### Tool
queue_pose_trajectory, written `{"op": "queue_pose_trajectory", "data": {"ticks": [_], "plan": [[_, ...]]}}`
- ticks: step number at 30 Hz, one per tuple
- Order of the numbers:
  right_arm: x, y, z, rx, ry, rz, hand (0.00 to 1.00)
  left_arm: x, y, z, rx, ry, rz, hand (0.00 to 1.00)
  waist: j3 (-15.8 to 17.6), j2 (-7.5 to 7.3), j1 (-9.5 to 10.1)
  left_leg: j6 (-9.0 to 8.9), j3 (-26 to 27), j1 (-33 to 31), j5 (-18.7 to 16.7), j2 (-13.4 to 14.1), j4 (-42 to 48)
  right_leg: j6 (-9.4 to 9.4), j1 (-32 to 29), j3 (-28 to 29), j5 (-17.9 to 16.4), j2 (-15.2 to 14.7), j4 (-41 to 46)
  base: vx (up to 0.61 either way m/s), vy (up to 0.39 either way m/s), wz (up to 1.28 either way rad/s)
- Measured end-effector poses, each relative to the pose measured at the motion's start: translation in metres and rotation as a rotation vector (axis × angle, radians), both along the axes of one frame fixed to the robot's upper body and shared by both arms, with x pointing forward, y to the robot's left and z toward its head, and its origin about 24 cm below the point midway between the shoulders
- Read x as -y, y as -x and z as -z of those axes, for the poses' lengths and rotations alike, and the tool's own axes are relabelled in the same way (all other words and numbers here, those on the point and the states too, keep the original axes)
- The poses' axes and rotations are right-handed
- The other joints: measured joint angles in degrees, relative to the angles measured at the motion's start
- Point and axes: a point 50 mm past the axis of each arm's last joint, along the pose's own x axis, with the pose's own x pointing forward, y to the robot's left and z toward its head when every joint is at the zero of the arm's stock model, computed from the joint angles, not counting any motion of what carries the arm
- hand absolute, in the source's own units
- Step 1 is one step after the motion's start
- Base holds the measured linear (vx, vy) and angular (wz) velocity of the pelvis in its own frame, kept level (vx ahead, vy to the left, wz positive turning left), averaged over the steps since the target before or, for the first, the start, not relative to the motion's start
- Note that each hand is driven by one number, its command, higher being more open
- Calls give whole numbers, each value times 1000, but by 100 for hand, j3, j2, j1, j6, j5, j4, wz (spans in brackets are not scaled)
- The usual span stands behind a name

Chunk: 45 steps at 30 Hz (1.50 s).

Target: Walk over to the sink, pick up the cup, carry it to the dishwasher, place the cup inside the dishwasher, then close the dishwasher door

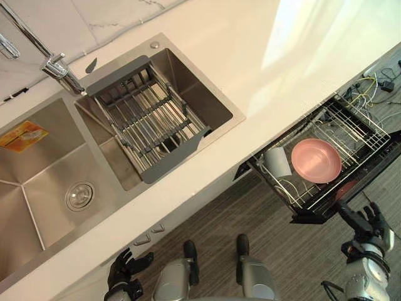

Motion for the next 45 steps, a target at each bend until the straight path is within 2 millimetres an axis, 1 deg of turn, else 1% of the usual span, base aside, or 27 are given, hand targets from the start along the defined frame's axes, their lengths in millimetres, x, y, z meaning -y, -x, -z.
{"op": "queue_pose_trajectory", "data": {"ticks": [1, 2, 4, 8, 10, 11, 13, 14, 15, 17, 19, 21, 23, 25, 26, 29, 30, 32, 33, 34, 36, 37, 38, 40, 42, 43, 45], "plan": [[-4, -6, 0, 5, -7, -19, 90, 0, -1, 0, 1, -3, 6, 90, -4, 13, 11, -2, -15, -13, 16, -4, -23, -1, -13, -15, 3, 0, -4, 15, -16, 10], [-6, -9, 0, 28, -35, 12, 90, -1, -2, -1, 0, -8, 16, 90, -4, 29, 18, -8, -50, -21, 45, -14, -65, 2, -18, -45, 10, -3, -13, 23, -15, 14], [-2, -12, -2, 47, -44, 6, 90, -3, -3, -1, -3, -18, 35, 90, 5, 46, 11, -10, -109, -30, 84, -39, -113, 6, -16, -97, 13, -20, -27, 23, -7, 15], [-5, -29, -9, 88, -63, -35, 90, -2, -10, -2, 6, -21, 67, 90, 56, 142, -8, 4, -175, -37, 280, -99, -333, 15, -21, -151, 139, -47, -163, -27, 7, 9], [-7, -44, -19, 148, -80, -64, 90, 2, -16, -4, 30, -19, 95, 90, 106, 238, -24, 12, -219, -73, 408, -128, -436, 0, -16, -185, 281, -52, -313, -86, 16, 7], [-9, -48, -22, 163, -85, -72, 90, 3, -18, -4, 39, -19, 101, 90, 119, 263, -27, 18, -233, -82, 445, -134, -459, -5, -15, -199, 314, -53, -346, -103, 16, 13], [-15, -63, -32, 212, -99, -109, 90, 3, -22, -7, 67, -28, 109, 90, 165, 352, -29, 25, -315, -134, 564, -164, -521, -33, 7, -273, 434, -56, -489, -133, 19, 15], [-17, -67, -34, 220, -100, -120, 90, 2, -23, -8, 70, -31, 109, 90, 174, 369, -28, 26, -332, -141, 595, -166, -544, -38, 13, -289, 460, -55, -525, -128, 13, 14], [-22, -73, -37, 241, -115, -143, 90, 1, -24, -8, 74, -34, 110, 90, 190, 401, -30, 0, -402, -154, 628, -173, -604, -11, 27, -330, 485, -52, -603, -96, 4, 13], [-31, -82, -41, 260, -121, -192, 90, 0, -25, -9, 77, -38, 111, 90, 210, 435, -28, -22, -588, -195, 678, -213, -658, -67, 55, -412, 527, -49, -716, -120, 11, 17], [-41, -91, -44, 280, -141, -237, 90, -1, -25, -9, 76, -41, 113, 90, 214, 444, -17, -36, -819, -238, 691, -259, -663, -71, 67, -468, 570, -43, -791, -59, 9, 12], [-52, -99, -52, 327, -169, -280, 90, -3, -29, -11, 85, -47, 119, 90, 233, 465, 4, -37, -953, -260, 737, -260, -680, -100, 122, -556, 635, -23, -870, -17, -4, 17], [-58, -105, -58, 367, -196, -296, 90, -6, -34, -14, 97, -57, 126, 90, 271, 484, 1, -43, -1063, -267, 755, -248, -680, -91, 192, -636, 693, 1, -924, 11, -15, 23], [-65, -112, -64, 387, -199, -331, 90, -10, -36, -16, 104, -70, 129, 90, 290, 489, 6, -44, -1116, -288, 766, -229, -681, -126, 210, -710, 717, 29, -957, 25, -23, 14], [-72, -117, -69, 411, -211, -359, 90, -11, -36, -17, 107, -74, 131, 90, 297, 499, 9, -12, -1135, -304, 789, -219, -681, -137, 215, -728, 727, 43, -978, 39, -25, 6], [-87, -129, -80, 462, -231, -426, 90, -11, -40, -20, 123, -76, 137, 90, 330, 529, 20, -16, -1189, -310, 792, -203, -676, -145, 252, -757, 734, 68, -1012, 37, -18, 8], [-94, -134, -86, 493, -229, -480, 90, -11, -40, -20, 127, -73, 143, 90, 348, 555, 48, -18, -1219, -306, 793, -197, -673, -145, 277, -777, 734, 85, -1020, 21, -19, 8], [-96, -133, -84, 497, -237, -502, 90, -11, -41, -20, 128, -73, 144, 90, 382, 565, 55, -28, -1230, -309, 798, -190, -671, -148, 280, -785, 732, 95, -1019, 4, -7, 3], [-98, -136, -87, 508, -235, -510, 90, -10, -43, -20, 133, -71, 149, 90, 415, 595, 58, -40, -1241, -313, 805, -191, -671, -159, 280, -799, 738, 120, -1015, -55, -17, -1], [-99, -139, -87, 509, -243, -508, 90, -10, -43, -21, 135, -72, 151, 90, 431, 595, 57, -51, -1243, -312, 811, -193, -673, -169, 281, -808, 745, 131, -1015, -71, -18, -1], [-99, -147, -89, 504, -247, -500, 90, -11, -45, -22, 141, -77, 154, 90, 488, 601, 61, -131, -1290, -327, 799, -162, -679, -170, 281, -815, 724, 174, -1016, -114, -33, 0], [-99, -150, -90, 504, -245, -495, 90, -11, -46, -22, 143, -78, 155, 90, 512, 613, 60, -129, -1368, -361, 798, -145, -679, -195, 280, -820, 726, 191, -1023, -139, -45, 8], [-98, -152, -91, 504, -241, -493, 90, -11, -48, -23, 149, -78, 157, 90, 531, 635, 72, -145, -1449, -385, 808, -121, -682, -249, 279, -844, 696, 199, -1030, -114, -46, 12], [-96, -154, -95, 502, -223, -495, 90, -12, -51, -25, 157, -81, 159, 90, 545, 664, 117, -178, -1523, -432, 827, -47, -694, -252, 270, -875, 694, 283, -1076, -98, -69, 10], [-99, -156, -97, 482, -179, -524, 90, -15, -51, -26, 155, -91, 164, 90, 550, 675, 157, -274, -1624, -484, 883, 73, -752, -253, 265, -918, 693, 430, -1162, -75, -109, 9], [-100, -156, -97, 470, -161, -534, 90, -16, -51, -26, 153, -95, 168, 90, 550, 676, 159, -294, -1663, -494, 896, 100, -775, -253, 265, -941, 694, 466, -1181, -66, -118, 13], [-101, -157, -98, 424, -100, -576, 90, -20, -51, -27, 151, -105, 171, 90, 550, 675, 177, -407, -1778, -514, 970, 193, -855, -255, 262, -1060, 693, 590, -1217, -57, -112, 14]]}}
